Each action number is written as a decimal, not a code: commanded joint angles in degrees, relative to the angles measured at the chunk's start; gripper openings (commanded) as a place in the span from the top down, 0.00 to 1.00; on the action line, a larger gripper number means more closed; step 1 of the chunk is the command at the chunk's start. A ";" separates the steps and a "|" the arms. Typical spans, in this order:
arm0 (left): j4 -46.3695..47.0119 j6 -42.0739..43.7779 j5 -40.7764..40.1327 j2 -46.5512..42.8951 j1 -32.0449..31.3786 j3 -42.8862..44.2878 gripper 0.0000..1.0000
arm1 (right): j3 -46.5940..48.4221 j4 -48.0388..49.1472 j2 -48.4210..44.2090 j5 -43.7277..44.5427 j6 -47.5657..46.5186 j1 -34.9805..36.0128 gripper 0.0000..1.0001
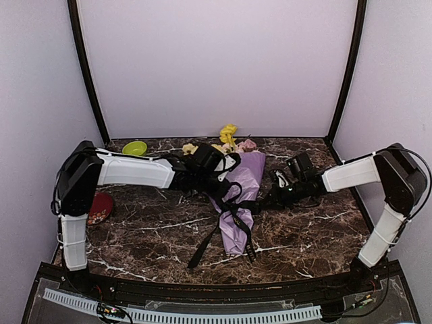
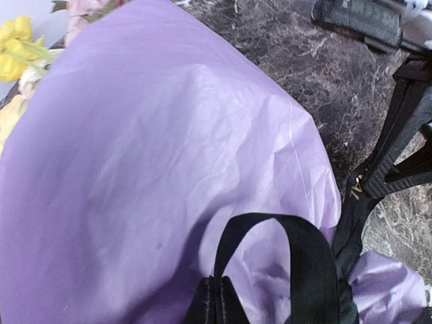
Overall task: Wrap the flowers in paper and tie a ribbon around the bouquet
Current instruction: Adjust the ribbon on the folded bouquet.
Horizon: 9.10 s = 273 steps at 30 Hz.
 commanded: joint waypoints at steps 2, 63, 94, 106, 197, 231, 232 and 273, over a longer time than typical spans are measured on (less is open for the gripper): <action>10.51 -8.19 0.26 -14.30 0.68 -14.34 1.00 | -0.94 -1.75 -1.76 0.04 -2.67 0.27 1.00; 5.82 -33.97 9.81 -21.12 6.45 -46.79 1.00 | -1.05 -19.56 -10.42 7.81 -11.27 -2.21 0.85; 4.15 -30.38 8.82 -21.75 5.94 -45.49 1.00 | -3.95 -12.05 -7.65 -5.13 -16.58 10.74 0.91; 3.74 -29.73 8.10 -20.77 5.96 -45.04 1.00 | -7.19 -14.68 -12.36 -9.17 -14.69 13.19 1.00; 1.38 -26.66 5.91 -19.35 5.96 -43.43 1.00 | 0.90 -10.20 -1.16 19.02 -21.32 6.52 0.33; 0.94 -25.98 5.05 -19.78 6.04 -43.32 1.00 | -0.73 -0.47 1.50 26.19 -23.67 10.54 0.28; 0.96 -25.89 5.05 -19.89 6.05 -43.24 1.00 | -0.60 -0.25 1.80 26.34 -23.84 10.53 0.29; 3.45 -23.32 0.98 -11.91 13.96 -37.41 1.00 | -11.86 -20.70 -10.71 7.55 -13.73 13.69 1.00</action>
